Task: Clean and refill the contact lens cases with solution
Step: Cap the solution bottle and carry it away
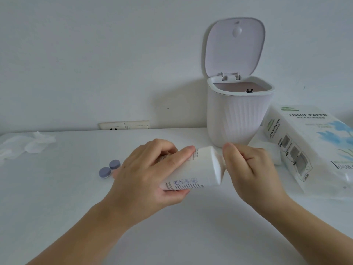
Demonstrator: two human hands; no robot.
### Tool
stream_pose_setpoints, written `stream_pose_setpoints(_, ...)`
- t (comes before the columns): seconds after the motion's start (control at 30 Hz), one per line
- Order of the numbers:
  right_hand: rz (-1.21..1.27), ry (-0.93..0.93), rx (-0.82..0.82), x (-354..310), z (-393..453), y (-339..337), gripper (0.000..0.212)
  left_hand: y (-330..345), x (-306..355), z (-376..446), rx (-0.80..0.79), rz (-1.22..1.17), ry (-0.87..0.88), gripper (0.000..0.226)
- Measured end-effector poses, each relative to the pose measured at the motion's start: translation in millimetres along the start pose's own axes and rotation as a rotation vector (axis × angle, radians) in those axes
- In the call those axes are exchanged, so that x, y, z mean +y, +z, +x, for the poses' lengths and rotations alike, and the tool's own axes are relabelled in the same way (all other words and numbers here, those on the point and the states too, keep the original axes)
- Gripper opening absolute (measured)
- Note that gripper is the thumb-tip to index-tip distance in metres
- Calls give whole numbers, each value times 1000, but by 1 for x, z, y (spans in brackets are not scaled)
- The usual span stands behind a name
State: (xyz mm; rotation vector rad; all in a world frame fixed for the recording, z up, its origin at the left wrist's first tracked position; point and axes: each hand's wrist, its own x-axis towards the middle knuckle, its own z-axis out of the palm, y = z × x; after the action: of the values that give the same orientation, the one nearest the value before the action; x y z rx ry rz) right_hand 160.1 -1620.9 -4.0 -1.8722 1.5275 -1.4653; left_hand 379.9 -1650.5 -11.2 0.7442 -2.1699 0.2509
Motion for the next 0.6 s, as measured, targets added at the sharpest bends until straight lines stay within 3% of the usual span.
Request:
stream_pose_setpoints(0.23, 127, 56, 10, 1, 0, 4, 43, 4, -4, 0, 38, 4, 2, 64)
stream_pose_setpoints(0.4, 296, -80, -18, 9, -1, 4, 63, 4, 0, 1, 83, -102, -117, 68)
stream_pose_setpoints(0.6, 286, -109, -284, 23, -2, 0, 38, 3, 5, 2, 49, -351, -325, 72)
